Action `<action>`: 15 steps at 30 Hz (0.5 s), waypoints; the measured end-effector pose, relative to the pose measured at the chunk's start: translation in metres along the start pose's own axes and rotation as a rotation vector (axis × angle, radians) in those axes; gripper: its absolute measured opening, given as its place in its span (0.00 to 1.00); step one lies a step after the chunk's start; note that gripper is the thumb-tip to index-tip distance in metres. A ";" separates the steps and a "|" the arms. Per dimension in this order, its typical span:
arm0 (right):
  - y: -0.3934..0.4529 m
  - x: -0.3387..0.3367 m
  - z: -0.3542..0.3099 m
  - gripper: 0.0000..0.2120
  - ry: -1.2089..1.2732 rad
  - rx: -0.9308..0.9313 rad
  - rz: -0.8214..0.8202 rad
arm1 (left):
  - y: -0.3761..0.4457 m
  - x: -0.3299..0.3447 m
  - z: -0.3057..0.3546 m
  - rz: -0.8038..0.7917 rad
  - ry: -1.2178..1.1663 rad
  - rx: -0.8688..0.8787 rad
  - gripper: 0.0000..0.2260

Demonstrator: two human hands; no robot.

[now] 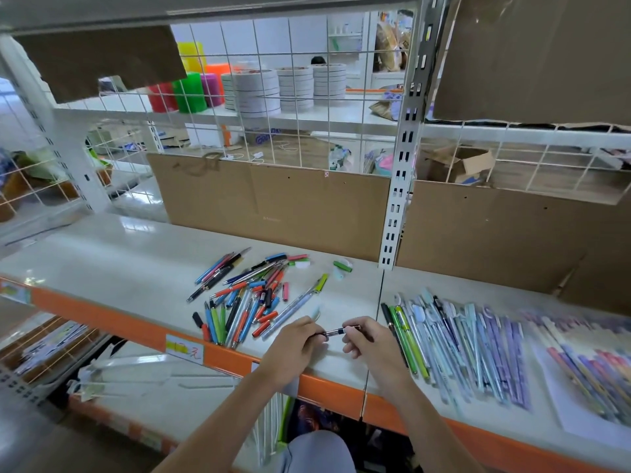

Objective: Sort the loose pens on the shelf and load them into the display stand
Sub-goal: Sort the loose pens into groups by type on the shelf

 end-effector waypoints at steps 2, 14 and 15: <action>0.002 0.002 0.000 0.05 -0.027 0.008 -0.006 | 0.001 -0.002 0.000 0.016 -0.004 0.003 0.09; 0.011 0.016 0.000 0.07 0.102 0.177 0.017 | -0.003 -0.010 0.004 0.056 -0.064 -0.068 0.08; 0.012 0.019 -0.002 0.07 0.108 0.177 -0.010 | -0.003 -0.010 0.004 0.049 -0.062 -0.068 0.10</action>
Point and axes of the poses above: each hand's wrist, its own y-axis towards the middle knuckle, its own x-axis out of the palm, z = x × y, the point moved 9 cm from there along y, towards the middle knuckle, and after that the axes turned 4 degrees about -x, right-handed, at the moved point
